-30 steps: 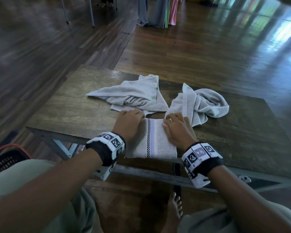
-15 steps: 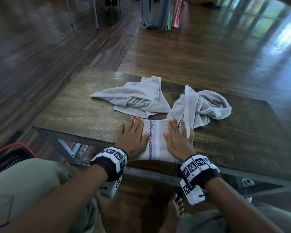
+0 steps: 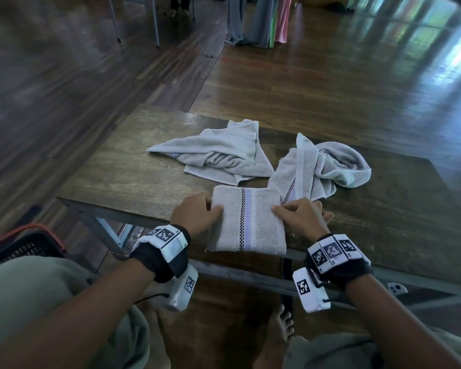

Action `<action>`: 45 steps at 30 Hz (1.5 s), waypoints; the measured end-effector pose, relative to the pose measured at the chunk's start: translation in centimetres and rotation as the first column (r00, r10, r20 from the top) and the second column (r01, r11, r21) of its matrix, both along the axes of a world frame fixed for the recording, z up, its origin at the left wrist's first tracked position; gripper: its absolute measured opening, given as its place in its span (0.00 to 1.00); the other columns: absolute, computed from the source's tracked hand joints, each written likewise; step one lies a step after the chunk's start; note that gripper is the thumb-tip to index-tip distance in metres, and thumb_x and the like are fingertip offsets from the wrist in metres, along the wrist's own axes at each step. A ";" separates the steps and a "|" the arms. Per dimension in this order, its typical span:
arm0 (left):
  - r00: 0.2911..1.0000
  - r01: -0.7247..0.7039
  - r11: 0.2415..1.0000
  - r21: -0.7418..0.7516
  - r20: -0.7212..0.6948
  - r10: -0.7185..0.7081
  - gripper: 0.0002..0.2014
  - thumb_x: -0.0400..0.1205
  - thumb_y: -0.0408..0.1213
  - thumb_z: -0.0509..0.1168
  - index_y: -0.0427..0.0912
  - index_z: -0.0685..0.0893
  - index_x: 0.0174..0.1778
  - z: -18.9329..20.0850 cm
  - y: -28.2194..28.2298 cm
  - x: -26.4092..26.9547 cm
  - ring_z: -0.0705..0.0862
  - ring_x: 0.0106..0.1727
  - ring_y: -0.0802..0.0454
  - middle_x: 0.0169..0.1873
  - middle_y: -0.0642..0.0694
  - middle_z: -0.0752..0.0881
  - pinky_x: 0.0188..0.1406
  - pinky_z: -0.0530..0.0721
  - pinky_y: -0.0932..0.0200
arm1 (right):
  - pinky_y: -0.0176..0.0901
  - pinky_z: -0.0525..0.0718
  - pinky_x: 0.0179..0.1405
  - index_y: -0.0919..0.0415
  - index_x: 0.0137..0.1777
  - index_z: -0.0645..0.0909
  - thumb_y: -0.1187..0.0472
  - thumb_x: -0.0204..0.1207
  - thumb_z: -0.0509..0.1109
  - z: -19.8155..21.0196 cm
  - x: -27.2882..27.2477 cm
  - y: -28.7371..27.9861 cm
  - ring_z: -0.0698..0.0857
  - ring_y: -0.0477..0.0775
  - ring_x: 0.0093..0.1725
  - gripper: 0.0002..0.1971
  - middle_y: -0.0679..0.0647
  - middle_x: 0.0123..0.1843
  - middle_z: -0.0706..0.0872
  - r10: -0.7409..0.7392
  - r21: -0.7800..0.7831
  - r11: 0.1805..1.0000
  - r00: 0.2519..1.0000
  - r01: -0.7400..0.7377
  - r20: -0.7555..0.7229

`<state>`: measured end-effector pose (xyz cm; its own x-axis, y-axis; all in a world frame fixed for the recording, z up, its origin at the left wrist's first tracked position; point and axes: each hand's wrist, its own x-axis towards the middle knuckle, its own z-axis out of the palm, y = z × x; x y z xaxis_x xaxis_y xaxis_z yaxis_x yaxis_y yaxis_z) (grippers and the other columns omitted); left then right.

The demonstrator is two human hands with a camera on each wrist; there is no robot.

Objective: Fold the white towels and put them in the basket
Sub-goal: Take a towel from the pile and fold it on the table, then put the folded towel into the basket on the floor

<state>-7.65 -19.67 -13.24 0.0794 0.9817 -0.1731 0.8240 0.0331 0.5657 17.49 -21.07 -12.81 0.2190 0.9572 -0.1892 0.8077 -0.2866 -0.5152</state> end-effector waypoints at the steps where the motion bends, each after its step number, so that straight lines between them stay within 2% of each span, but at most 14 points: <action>1: 1.000 0.004 1.000 -0.026 0.020 -0.003 0.16 0.79 0.54 0.62 0.46 0.81 0.35 0.0 0.2 0.0 0.84 0.39 0.48 0.33 0.50 0.84 0.43 0.83 0.53 | 0.62 0.66 0.65 0.56 0.39 0.89 0.33 0.64 0.66 0.2 -0.2 0.1 0.70 0.54 0.59 0.26 0.50 0.38 0.89 -0.022 -0.019 1.000 1.000 0.022 -0.019; 4: 0.997 -0.006 0.996 -0.084 0.081 0.013 0.18 0.78 0.50 0.65 0.46 0.74 0.24 0.3 0.6 0.2 0.81 0.30 0.51 0.23 0.50 0.79 0.34 0.76 0.58 | 0.58 0.62 0.62 0.60 0.32 0.86 0.37 0.67 0.69 1.0 -0.9 0.2 0.72 0.56 0.59 0.23 0.51 0.37 0.86 -0.049 -0.069 0.997 0.997 0.045 -0.053; 6: 0.992 -0.021 0.994 -0.111 0.124 0.035 0.18 0.78 0.46 0.65 0.44 0.72 0.24 0.4 0.7 0.4 0.78 0.28 0.50 0.22 0.49 0.77 0.32 0.74 0.58 | 0.56 0.63 0.61 0.60 0.30 0.85 0.35 0.61 0.68 1.0 -1.1 0.3 0.76 0.57 0.57 0.26 0.52 0.36 0.87 -0.059 -0.095 0.994 0.994 0.050 -0.089; 10: 0.976 -0.042 0.992 -0.120 0.208 0.066 0.13 0.78 0.43 0.65 0.43 0.72 0.32 0.6 0.1 0.9 0.78 0.34 0.50 0.30 0.48 0.77 0.30 0.75 0.58 | 0.66 0.76 0.61 0.55 0.27 0.83 0.30 0.48 0.65 0.4 -0.8 0.8 0.83 0.61 0.53 0.27 0.49 0.32 0.87 -0.038 -0.141 0.990 0.992 0.020 -0.123; 16: 0.945 -0.096 0.989 -0.116 0.301 0.128 0.09 0.80 0.42 0.63 0.46 0.69 0.38 1.3 -0.5 1.3 0.75 0.36 0.54 0.36 0.49 0.76 0.29 0.72 0.59 | 0.60 0.77 0.57 0.55 0.19 0.73 0.33 0.47 0.65 1.8 -1.5 0.8 0.82 0.62 0.49 0.23 0.51 0.30 0.80 -0.035 -0.204 0.979 0.989 0.006 -0.141; 20: 0.908 -0.132 0.986 -0.097 0.388 0.160 0.08 0.82 0.42 0.61 0.43 0.69 0.45 1.2 -1.2 1.5 0.74 0.37 0.55 0.36 0.51 0.75 0.29 0.70 0.60 | 0.43 0.73 0.32 0.57 0.25 0.69 0.49 0.73 0.67 3.4 -2.4 0.0 0.74 0.50 0.27 0.19 0.51 0.25 0.73 -0.002 -0.183 0.982 0.970 -0.044 -0.243; 22: 0.864 -0.159 0.978 -0.135 0.460 0.204 0.07 0.82 0.41 0.61 0.43 0.70 0.47 1.2 -1.5 1.6 0.77 0.42 0.53 0.40 0.50 0.77 0.34 0.74 0.59 | 0.40 0.69 0.29 0.60 0.31 0.71 0.55 0.79 0.63 3.6 -2.5 -0.2 0.73 0.49 0.27 0.16 0.54 0.29 0.73 0.021 -0.149 0.986 0.950 -0.071 -0.312; 25: 0.774 -0.211 0.943 -0.258 0.546 0.322 0.12 0.82 0.40 0.63 0.42 0.71 0.58 1.2 -1.8 1.5 0.80 0.54 0.48 0.53 0.45 0.80 0.52 0.81 0.52 | 0.38 0.79 0.41 0.60 0.42 0.77 0.61 0.80 0.64 4.0 -2.8 -1.1 0.82 0.48 0.41 0.06 0.53 0.42 0.83 -0.027 -0.168 0.983 0.842 -0.077 -0.539; 27: 0.745 -0.228 0.920 -0.319 0.551 0.376 0.18 0.81 0.41 0.63 0.39 0.72 0.65 1.2 -2.0 1.3 0.80 0.57 0.46 0.58 0.44 0.80 0.52 0.80 0.51 | 0.45 0.83 0.54 0.61 0.51 0.79 0.67 0.79 0.65 4.2 -2.8 -1.8 0.84 0.51 0.51 0.04 0.55 0.51 0.85 -0.112 -0.204 0.978 0.695 -0.052 -0.711; 29: 0.735 -0.217 0.917 -0.333 0.562 0.378 0.20 0.81 0.41 0.63 0.38 0.74 0.68 1.6 -2.6 1.0 0.81 0.57 0.45 0.60 0.43 0.82 0.51 0.80 0.51 | 0.50 0.82 0.55 0.66 0.57 0.79 0.69 0.78 0.65 4.3 -2.9 -2.5 0.83 0.56 0.55 0.09 0.57 0.53 0.85 -0.183 -0.244 0.970 0.595 -0.022 -0.782; 32: 0.750 -0.180 0.940 -0.290 0.578 0.322 0.16 0.82 0.39 0.62 0.38 0.79 0.64 2.7 -3.8 0.5 0.82 0.56 0.44 0.58 0.42 0.84 0.53 0.80 0.50 | 0.51 0.82 0.53 0.66 0.51 0.80 0.69 0.79 0.65 4.8 -3.3 -4.0 0.83 0.55 0.51 0.05 0.58 0.48 0.85 -0.262 -0.310 0.951 0.541 0.002 -0.799; 36: 0.735 -0.186 0.963 -0.197 0.622 0.269 0.13 0.82 0.39 0.63 0.39 0.80 0.61 5.8 -5.4 -0.8 0.83 0.53 0.46 0.55 0.44 0.85 0.50 0.81 0.53 | 0.49 0.81 0.52 0.66 0.53 0.81 0.67 0.79 0.65 7.1 -4.2 -5.2 0.83 0.56 0.48 0.06 0.60 0.50 0.85 -0.184 -0.214 0.977 0.550 0.010 -0.815; 39: 0.727 -0.190 0.978 -0.088 0.657 0.200 0.06 0.83 0.38 0.62 0.42 0.81 0.51 9.5 -6.8 -2.2 0.82 0.51 0.47 0.49 0.47 0.84 0.43 0.79 0.56 | 0.51 0.84 0.53 0.65 0.63 0.78 0.62 0.79 0.66 10.5 -5.4 -5.8 0.84 0.58 0.56 0.14 0.60 0.57 0.85 -0.042 -0.049 0.999 0.637 0.006 -0.770; 45: 0.659 -0.337 0.939 0.068 0.729 0.183 0.11 0.82 0.36 0.62 0.38 0.81 0.58 17.7 -10.4 -6.0 0.79 0.45 0.52 0.51 0.44 0.84 0.33 0.77 0.62 | 0.47 0.85 0.42 0.63 0.59 0.80 0.59 0.79 0.67 18.9 -9.6 -7.2 0.85 0.54 0.43 0.12 0.56 0.48 0.86 0.164 0.155 0.985 0.674 -0.073 -0.721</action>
<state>-13.67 -30.09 4.47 -0.1619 0.9868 0.0071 0.1519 0.0178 0.9882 7.92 -28.29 6.12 -0.0618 0.9886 -0.1373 0.1863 -0.1237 -0.9747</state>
